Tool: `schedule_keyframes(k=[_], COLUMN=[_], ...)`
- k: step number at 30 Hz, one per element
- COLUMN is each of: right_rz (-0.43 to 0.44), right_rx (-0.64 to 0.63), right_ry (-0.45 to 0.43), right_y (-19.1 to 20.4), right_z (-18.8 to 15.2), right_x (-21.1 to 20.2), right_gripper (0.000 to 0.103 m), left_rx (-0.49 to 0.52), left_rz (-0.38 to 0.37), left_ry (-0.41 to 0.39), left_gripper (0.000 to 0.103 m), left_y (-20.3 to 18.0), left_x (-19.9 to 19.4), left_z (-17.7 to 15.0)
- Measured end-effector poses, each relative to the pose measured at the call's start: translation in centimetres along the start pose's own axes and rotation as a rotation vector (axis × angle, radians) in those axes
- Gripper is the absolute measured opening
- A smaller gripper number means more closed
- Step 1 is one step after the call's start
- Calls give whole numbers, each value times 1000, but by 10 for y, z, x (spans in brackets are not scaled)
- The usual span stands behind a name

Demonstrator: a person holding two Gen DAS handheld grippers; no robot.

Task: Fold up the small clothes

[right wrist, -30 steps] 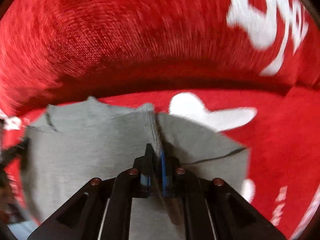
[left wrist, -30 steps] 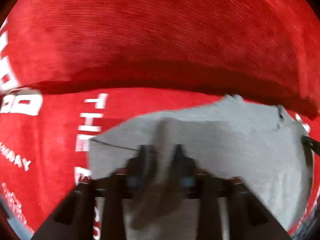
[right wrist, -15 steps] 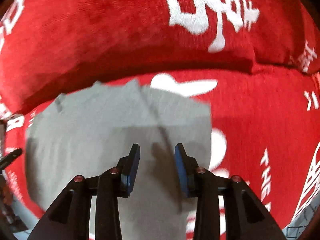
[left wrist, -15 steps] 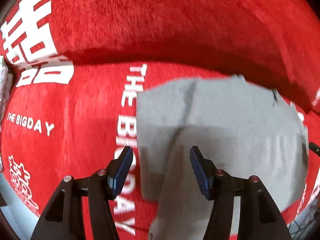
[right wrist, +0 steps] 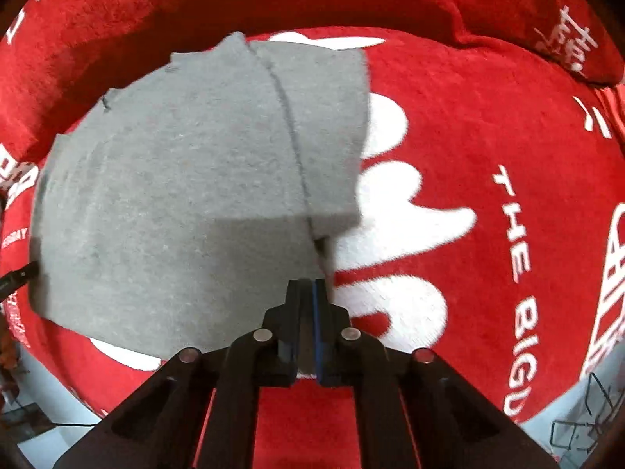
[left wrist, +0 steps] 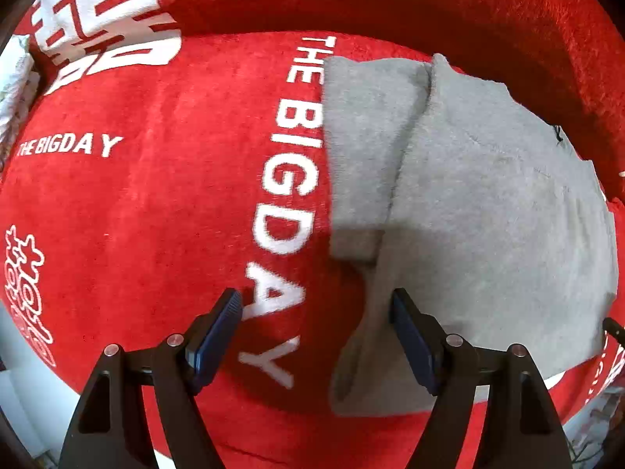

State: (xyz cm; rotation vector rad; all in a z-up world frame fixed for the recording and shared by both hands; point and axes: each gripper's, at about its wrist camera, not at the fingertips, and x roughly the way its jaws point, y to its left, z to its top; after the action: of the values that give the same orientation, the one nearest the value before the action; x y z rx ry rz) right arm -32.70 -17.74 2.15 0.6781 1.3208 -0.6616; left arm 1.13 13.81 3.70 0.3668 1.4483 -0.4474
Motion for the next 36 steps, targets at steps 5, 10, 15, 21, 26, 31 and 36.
schedule_keyframes(k=[5,10,15,21,26,31,36], right_rz=[55,131,327,553,552,373,365], right_rx=[136,85,67,68,19,-29,36], right_ry=[-22,-49,-6,93,90,52,38], right_y=[-8,30,100,208,298,341,327], right_z=[-11,-18,-4,30,57,80,83], right_x=[-20,-41,-19,15,37,59,60], right_gripper=[9,9,9,14,53,19,10], left_rx=[0,-16,-28,-30,-49,-37,-13], left_rz=[-1,-3,-18,-23,-41,-44,-55], left_ry=[4,-4,0,-4,-4,-29,-38], left_gripper=[78,78,78,78,78,78,78], left_y=[8,18,27,33,40,43,45], left_x=[-5,-12,-4,5,12,12,13], left_z=[-2,1,-6,-14,-21,-26,-28])
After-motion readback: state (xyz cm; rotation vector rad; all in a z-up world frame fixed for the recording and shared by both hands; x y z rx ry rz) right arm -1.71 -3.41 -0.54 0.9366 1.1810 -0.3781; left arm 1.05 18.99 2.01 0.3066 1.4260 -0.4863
